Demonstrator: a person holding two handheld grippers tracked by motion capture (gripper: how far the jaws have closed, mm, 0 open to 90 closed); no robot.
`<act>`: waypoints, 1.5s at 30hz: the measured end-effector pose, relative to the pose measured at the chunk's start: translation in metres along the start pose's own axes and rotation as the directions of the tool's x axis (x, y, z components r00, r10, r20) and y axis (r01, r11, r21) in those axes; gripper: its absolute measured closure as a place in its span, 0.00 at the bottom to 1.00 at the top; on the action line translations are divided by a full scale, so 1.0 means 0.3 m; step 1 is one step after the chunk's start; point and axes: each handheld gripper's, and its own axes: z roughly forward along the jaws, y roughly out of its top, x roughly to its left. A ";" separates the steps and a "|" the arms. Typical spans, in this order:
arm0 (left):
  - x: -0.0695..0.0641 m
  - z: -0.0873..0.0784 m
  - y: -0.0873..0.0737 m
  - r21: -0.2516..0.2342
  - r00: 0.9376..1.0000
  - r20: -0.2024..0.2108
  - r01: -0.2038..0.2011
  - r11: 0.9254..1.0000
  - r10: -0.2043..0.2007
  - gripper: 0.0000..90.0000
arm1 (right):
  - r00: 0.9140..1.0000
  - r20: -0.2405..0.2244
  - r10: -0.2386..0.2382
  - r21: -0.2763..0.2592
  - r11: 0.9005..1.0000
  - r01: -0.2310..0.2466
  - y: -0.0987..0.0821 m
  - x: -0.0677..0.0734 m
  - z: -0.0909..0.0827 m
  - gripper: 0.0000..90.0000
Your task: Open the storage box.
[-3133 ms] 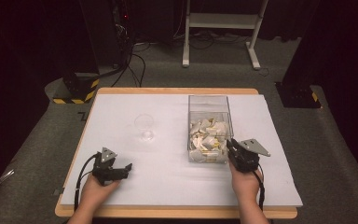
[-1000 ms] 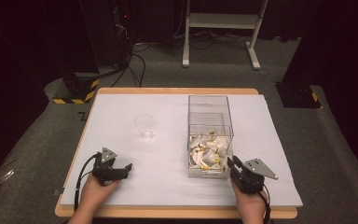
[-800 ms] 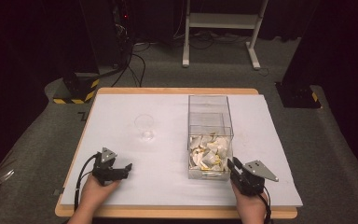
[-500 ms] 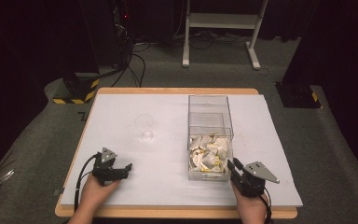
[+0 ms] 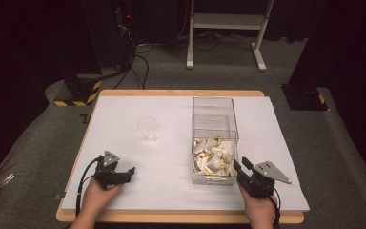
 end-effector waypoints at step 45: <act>0.005 0.000 0.003 0.005 1.000 0.007 0.002 1.000 -0.002 0.16 | 0.990 0.140 -0.005 0.134 0.991 -0.014 -0.108 -0.197 0.111 0.58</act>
